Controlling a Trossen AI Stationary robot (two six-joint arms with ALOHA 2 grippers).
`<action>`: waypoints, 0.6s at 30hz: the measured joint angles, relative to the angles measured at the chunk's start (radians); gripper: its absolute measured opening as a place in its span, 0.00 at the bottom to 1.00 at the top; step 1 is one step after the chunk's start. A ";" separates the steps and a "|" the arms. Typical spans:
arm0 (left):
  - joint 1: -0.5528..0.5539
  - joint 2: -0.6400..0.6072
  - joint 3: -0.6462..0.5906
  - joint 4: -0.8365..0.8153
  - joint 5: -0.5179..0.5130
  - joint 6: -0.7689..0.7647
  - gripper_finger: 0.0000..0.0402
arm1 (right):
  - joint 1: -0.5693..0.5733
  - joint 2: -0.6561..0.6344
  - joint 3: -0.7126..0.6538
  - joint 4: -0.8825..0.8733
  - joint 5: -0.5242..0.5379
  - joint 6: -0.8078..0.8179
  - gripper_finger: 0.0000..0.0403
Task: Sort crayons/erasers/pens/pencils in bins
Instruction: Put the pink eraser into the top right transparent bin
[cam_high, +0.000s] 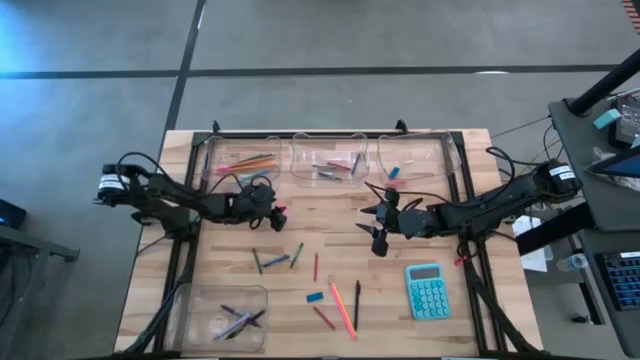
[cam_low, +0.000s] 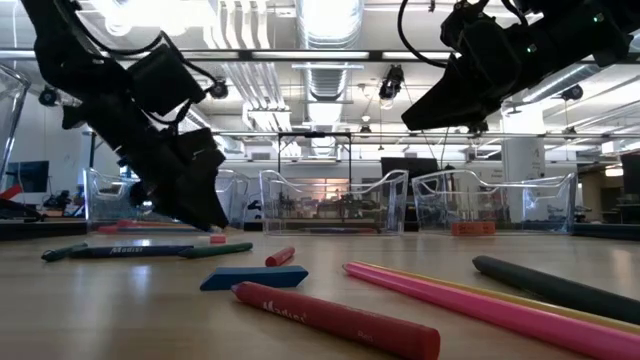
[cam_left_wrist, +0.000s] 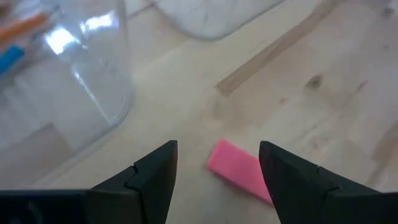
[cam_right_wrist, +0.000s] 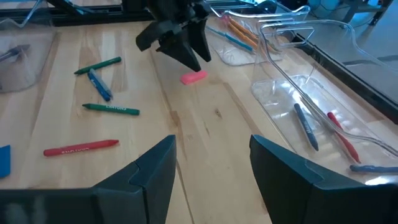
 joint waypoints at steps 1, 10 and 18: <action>0.000 0.010 0.000 0.001 0.000 -0.019 0.53 | 0.000 0.000 0.000 0.000 0.000 0.000 0.48; -0.001 0.105 0.002 0.099 -0.022 -0.095 0.53 | 0.000 0.000 0.000 0.000 0.000 0.000 0.48; -0.008 0.170 0.003 0.149 0.002 -0.093 0.53 | 0.000 0.000 0.000 -0.001 -0.001 0.003 0.48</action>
